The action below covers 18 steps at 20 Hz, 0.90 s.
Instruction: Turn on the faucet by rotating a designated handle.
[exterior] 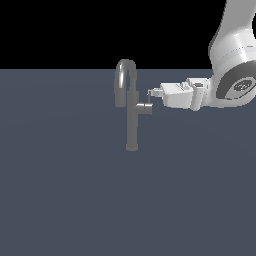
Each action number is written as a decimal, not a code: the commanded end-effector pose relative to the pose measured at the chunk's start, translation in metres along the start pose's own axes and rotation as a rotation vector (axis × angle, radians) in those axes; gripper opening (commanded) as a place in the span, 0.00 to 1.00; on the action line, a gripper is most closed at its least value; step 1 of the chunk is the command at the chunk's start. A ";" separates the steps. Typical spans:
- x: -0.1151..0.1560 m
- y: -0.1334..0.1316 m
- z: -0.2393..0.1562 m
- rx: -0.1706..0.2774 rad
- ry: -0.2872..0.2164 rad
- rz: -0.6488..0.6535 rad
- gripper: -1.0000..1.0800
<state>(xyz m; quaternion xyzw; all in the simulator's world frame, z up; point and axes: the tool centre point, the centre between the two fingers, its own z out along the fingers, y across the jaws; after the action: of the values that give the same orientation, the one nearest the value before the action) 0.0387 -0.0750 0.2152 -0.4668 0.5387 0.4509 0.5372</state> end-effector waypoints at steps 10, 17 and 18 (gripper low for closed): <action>0.003 0.005 0.001 0.017 -0.015 0.017 0.00; -0.007 0.020 0.002 0.018 -0.016 0.017 0.00; -0.006 0.018 0.002 0.018 -0.016 0.017 0.00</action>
<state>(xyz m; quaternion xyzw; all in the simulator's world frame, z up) 0.0214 -0.0707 0.2210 -0.4542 0.5422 0.4539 0.5420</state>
